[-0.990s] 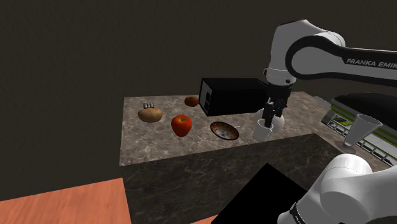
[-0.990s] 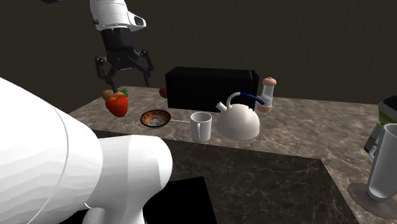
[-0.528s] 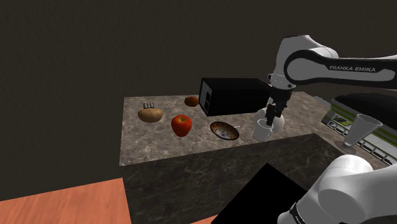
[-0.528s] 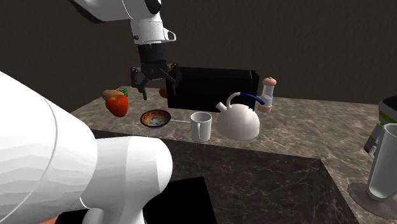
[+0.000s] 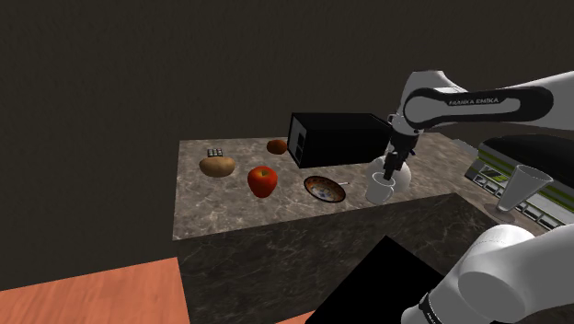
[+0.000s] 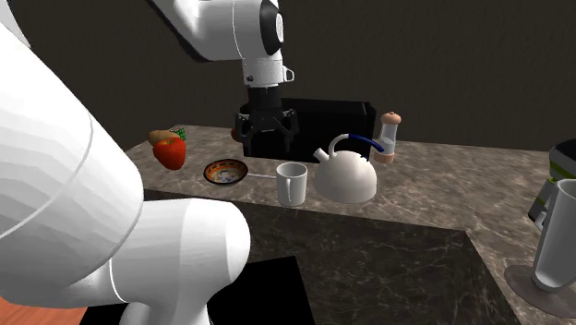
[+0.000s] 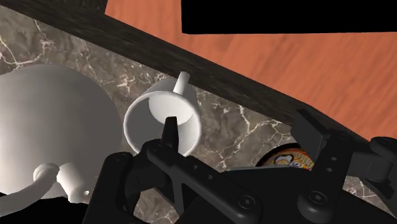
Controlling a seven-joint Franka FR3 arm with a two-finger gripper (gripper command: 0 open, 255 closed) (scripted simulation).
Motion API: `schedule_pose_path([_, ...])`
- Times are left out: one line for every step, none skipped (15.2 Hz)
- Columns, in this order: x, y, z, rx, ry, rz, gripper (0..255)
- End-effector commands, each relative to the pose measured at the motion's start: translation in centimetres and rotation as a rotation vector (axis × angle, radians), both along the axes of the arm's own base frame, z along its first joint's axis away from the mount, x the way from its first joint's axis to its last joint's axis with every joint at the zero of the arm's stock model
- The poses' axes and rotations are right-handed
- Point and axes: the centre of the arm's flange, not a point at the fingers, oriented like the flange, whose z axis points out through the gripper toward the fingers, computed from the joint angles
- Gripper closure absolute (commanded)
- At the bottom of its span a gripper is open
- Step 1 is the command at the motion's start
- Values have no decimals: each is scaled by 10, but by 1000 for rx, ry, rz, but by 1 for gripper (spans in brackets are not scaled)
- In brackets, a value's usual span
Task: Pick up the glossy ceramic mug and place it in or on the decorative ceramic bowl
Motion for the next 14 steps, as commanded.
schedule_pose_path([5, -26, -11, 13, -15, 5, 0])
schedule_pose_path([8, -38, -18, 20, -21, 7, 0])
schedule_pose_path([11, -50, -24, 27, -27, 9, 0])
schedule_pose_path([14, -62, -31, 35, -33, 11, 0])
schedule_pose_path([17, -74, -38, 42, -39, 13, 0])
schedule_pose_path([20, -85, -45, 50, -45, 15, 0])
schedule_pose_path([23, -97, -52, 57, -51, 17, 0])
schedule_pose_path([26, -108, -59, 64, -57, 19, 0])
schedule_pose_path([29, -118, -64, 70, -62, 21, 0])
schedule_pose_path([29, -118, -70, 70, -62, 21, 0])
schedule_pose_path([29, -117, -75, 70, -62, 21, 0])
schedule_pose_path([28, -117, -80, 70, -62, 21, 0])
schedule_pose_path([28, -117, -85, 70, -62, 21, 0])
schedule_pose_path([28, -117, -91, 70, -62, 21, 0])
